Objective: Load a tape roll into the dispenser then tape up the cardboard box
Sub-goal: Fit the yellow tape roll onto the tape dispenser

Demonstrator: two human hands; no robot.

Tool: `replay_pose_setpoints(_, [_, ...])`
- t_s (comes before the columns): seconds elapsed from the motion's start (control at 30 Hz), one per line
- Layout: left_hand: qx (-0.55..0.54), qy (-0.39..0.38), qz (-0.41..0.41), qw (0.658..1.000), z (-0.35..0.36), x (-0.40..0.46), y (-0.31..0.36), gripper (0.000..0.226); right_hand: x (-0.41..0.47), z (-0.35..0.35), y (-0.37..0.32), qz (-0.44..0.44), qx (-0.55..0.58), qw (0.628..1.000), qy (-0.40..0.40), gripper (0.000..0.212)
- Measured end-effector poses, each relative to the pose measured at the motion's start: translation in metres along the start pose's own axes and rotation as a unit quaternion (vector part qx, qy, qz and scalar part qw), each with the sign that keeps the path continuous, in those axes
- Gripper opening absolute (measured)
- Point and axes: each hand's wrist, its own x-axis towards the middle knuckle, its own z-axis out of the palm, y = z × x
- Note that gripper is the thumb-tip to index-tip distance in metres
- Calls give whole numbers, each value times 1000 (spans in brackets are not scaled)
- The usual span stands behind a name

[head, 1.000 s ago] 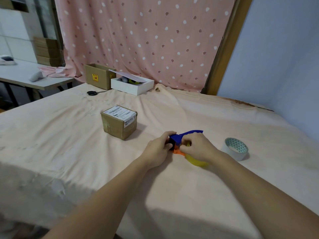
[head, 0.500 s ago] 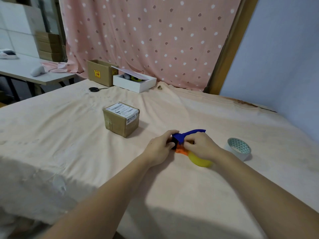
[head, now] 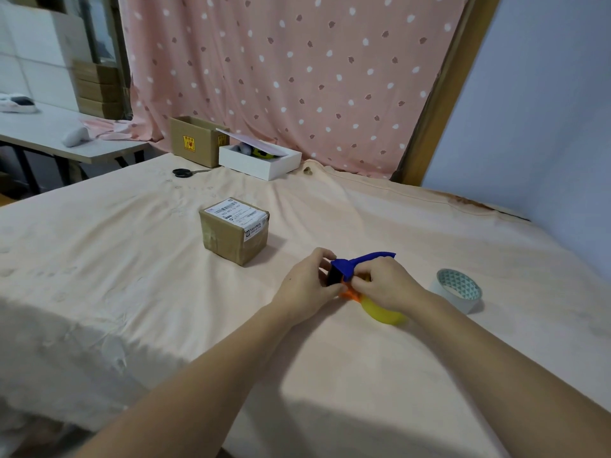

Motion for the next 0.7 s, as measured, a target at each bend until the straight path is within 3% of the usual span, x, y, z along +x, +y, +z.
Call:
replay_pose_setpoints(0.17, [33,10,5,999,6,10,-1,47,0,0,-2,-9,-4,1000,2,22])
replay_pose_setpoints(0.37, [2,-17,7,1000,-3,8,-1,62,-2,-2,0,-26,-1,1000,-6,23])
replay_pose_setpoints(0.57, [24,18,23,999,-1,4,0,42,-2,0,-5,-10,11,1000,7,20])
replay_pose_setpoints(0.7, [51,18,38,998,0,3,1,40,-2,0,-6,-1,9,1000,8,22])
